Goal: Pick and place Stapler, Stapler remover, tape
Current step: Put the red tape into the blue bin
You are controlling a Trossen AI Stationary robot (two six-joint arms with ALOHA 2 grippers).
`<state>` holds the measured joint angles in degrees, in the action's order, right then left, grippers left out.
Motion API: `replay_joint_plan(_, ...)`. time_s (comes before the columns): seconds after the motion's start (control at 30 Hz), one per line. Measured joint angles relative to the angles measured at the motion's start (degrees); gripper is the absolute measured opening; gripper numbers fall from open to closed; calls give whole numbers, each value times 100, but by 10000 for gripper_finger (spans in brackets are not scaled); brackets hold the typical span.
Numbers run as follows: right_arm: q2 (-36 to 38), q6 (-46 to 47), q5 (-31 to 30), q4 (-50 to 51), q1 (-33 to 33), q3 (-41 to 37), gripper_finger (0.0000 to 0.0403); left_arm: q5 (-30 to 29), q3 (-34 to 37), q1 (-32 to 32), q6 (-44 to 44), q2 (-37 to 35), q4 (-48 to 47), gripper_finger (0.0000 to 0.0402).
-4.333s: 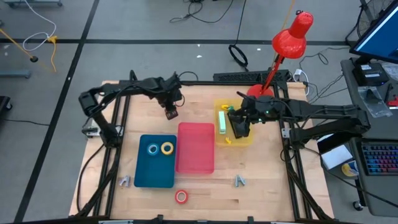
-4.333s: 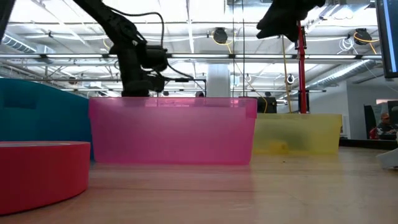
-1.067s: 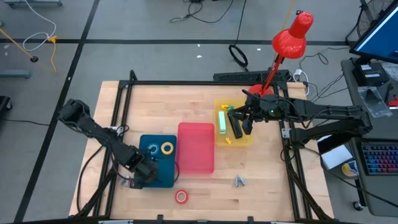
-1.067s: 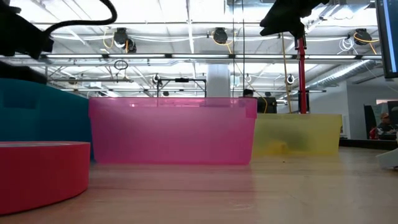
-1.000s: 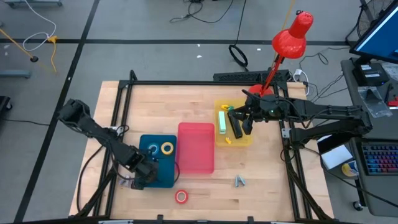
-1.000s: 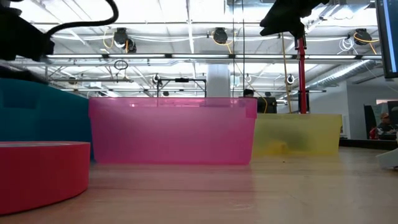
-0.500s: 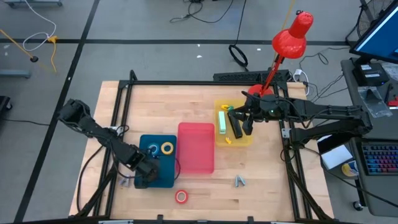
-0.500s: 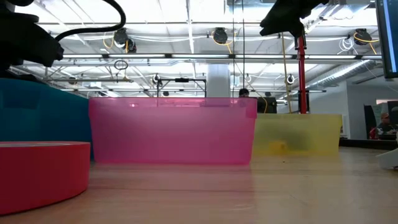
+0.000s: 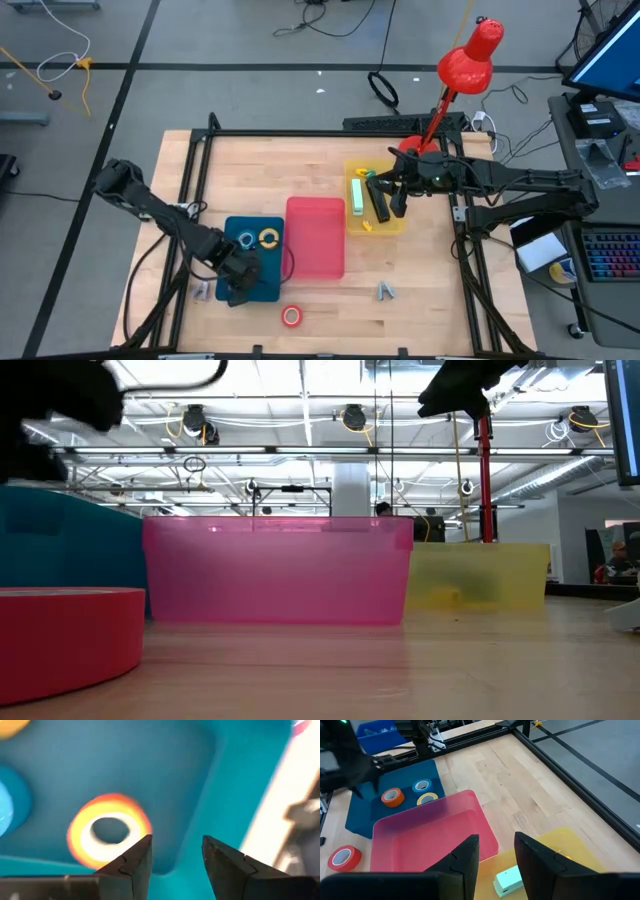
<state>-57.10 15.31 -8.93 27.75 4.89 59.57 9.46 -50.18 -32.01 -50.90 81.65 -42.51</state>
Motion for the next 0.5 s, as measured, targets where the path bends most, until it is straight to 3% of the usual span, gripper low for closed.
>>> replay_joint_plan(0.23, 0, -20, -1, 0, 0, 1, 116, -566, -1264, -148, 132, 7, 462, 140)
replay_joint_plan(0.37, 0, -20, 2, 0, 0, 1, 116, -1145, -1774, -369, 1312, 177, 949, 117)
replay_joint_plan(0.5, -2, 11, 17, 0, 0, 0, 116, -1228, -1994, -484, 2394, 572, 1406, 96)
